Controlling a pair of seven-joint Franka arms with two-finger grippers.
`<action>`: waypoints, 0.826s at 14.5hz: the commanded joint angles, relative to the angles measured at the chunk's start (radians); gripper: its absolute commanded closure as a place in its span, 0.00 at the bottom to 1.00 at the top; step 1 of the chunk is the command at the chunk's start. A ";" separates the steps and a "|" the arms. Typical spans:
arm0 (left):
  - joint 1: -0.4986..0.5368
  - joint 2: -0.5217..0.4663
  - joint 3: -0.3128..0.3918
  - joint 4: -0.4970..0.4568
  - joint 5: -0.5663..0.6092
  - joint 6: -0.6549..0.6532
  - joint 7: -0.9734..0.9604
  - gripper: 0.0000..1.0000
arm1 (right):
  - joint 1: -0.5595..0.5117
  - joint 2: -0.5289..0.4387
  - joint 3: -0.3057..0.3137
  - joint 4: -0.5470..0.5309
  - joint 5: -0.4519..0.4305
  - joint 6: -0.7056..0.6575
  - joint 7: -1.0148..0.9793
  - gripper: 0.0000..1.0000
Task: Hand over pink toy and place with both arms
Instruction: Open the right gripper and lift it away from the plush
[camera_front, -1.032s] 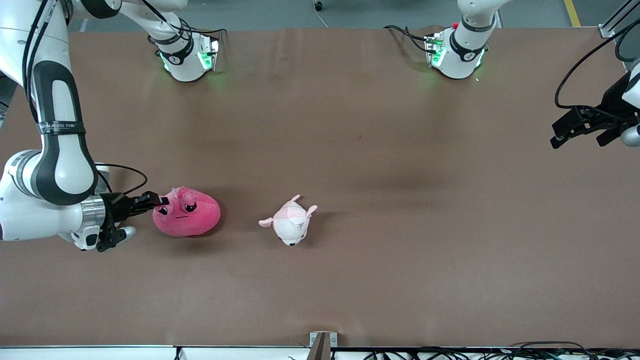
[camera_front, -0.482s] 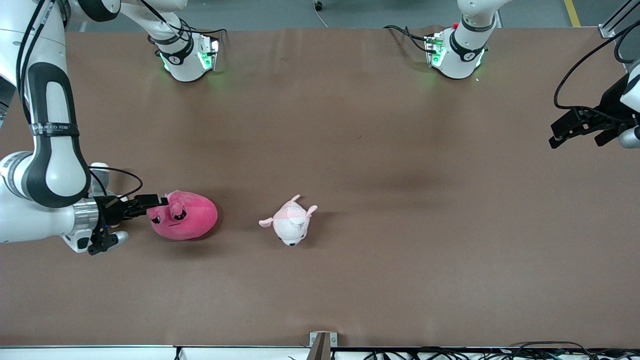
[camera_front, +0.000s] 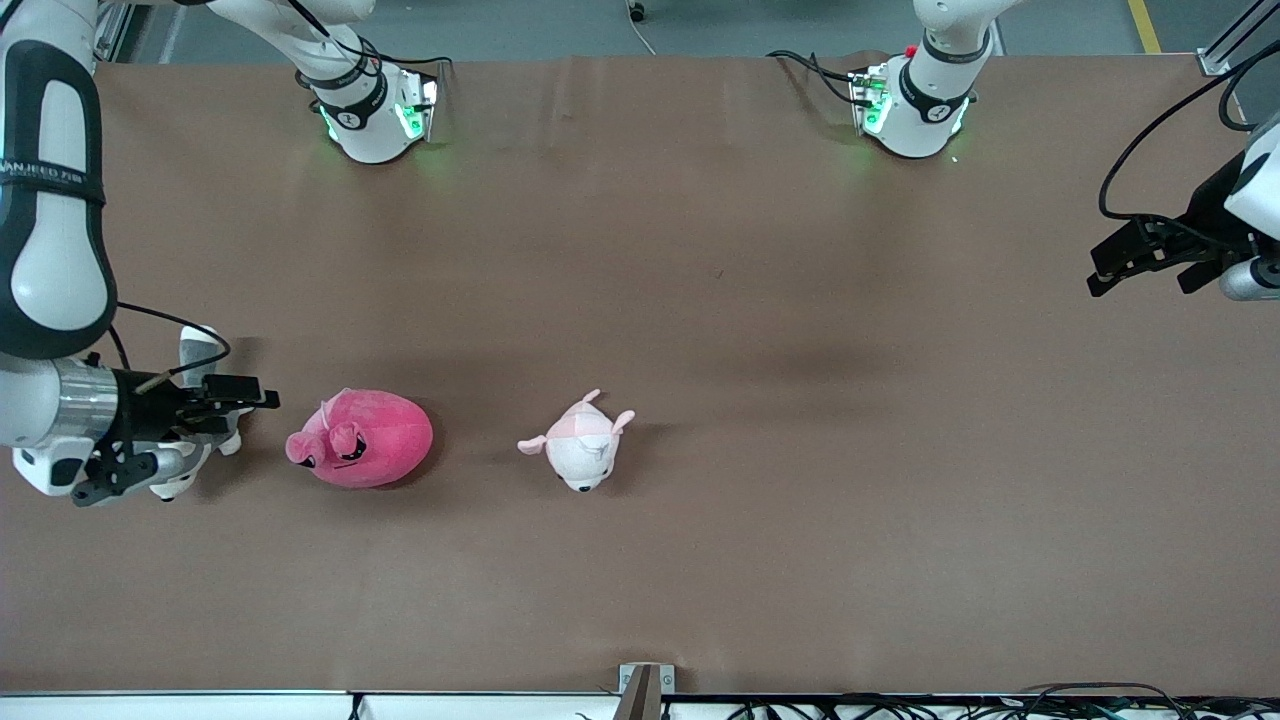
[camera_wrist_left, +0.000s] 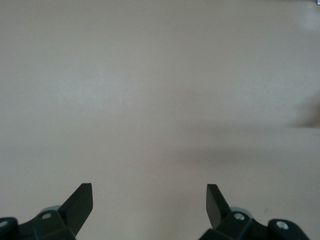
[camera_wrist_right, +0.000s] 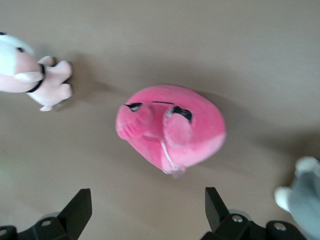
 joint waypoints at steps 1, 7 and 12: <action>-0.110 0.006 0.103 0.024 0.003 -0.027 0.005 0.00 | 0.048 -0.063 0.012 -0.024 -0.140 0.008 0.193 0.00; -0.250 0.003 0.229 0.024 0.004 -0.028 0.003 0.00 | 0.036 -0.249 0.006 -0.044 -0.214 -0.041 0.369 0.00; -0.363 0.001 0.340 0.024 0.004 -0.033 0.003 0.00 | 0.037 -0.442 0.006 -0.201 -0.237 -0.045 0.324 0.00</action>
